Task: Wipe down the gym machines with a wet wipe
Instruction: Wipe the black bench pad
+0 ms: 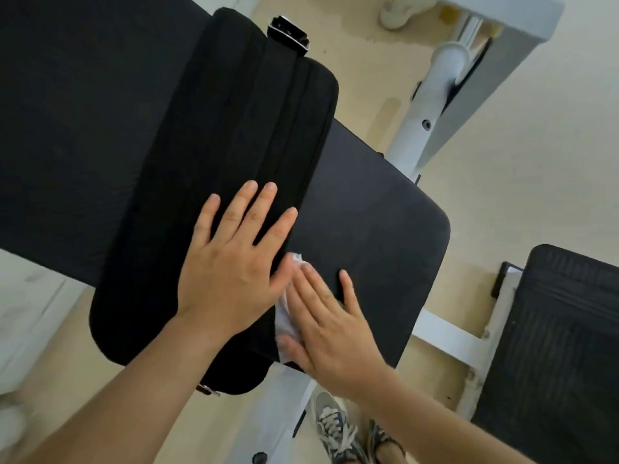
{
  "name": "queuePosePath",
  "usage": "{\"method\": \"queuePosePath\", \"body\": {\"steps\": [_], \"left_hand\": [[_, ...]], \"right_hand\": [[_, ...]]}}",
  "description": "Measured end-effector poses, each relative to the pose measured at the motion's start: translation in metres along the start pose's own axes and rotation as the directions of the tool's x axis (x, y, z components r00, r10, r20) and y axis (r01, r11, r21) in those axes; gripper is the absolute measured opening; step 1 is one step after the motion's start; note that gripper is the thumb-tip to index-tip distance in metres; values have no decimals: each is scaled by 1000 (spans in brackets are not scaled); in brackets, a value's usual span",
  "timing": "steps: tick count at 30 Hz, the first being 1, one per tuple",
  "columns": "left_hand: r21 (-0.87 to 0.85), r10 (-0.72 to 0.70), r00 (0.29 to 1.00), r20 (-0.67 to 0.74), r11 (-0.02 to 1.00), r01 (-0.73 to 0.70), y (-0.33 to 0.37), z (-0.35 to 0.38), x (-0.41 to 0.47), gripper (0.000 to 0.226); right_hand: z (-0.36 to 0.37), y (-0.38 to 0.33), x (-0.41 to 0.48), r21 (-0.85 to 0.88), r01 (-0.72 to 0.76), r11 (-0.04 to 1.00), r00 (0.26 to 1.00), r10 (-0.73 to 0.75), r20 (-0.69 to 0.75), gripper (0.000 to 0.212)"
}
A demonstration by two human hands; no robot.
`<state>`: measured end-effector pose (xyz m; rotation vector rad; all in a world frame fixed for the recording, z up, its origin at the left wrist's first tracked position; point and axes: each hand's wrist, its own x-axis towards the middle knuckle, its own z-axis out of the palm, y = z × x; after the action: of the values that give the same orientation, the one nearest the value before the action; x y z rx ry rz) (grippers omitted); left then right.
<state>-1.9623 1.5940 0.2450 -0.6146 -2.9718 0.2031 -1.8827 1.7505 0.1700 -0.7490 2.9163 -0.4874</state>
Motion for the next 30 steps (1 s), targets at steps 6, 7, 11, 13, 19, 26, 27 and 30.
{"method": "queuePosePath", "body": {"steps": [6, 7, 11, 13, 19, 26, 27, 30], "left_hand": [[-137, -36, 998, -49, 990, 29, 1, -4, 2, 39], [-184, -61, 997, -54, 982, 50, 3, -7, 2, 37], [-205, -266, 963, -39, 946, 253, -2, -37, 3, 56], [-224, -484, 875, 17, 851, 475, -21, -57, 8, 74], [-664, -628, 703, 334, 373, 648, -40, -86, 22, 73], [-859, -636, 655, 409, -25, 512, -63, -122, -8, 34], [-869, -628, 660, 413, -54, 492, -67, -126, -13, 33], [-878, -638, 623, 452, -194, 438, -77, -135, -28, 32]], "right_hand": [[-18, 88, 31, 319, -693, 646, 689, 724, 31, 62], [-17, 70, 27, 308, -695, 650, 688, 725, 23, 62], [-3, -29, -12, 120, -237, 964, 972, 235, 28, 60], [-3, -13, -11, 49, -77, 996, 997, 78, -16, 55], [-80, 4, 57, 773, -495, 398, 709, 699, 94, 25], [-171, 3, 114, 838, -322, -441, 483, 685, 546, 27], [-185, 1, 116, 863, -306, -402, 561, 656, 504, 26], [-222, -9, 128, 918, -386, -87, 739, 566, 364, 34]]}}
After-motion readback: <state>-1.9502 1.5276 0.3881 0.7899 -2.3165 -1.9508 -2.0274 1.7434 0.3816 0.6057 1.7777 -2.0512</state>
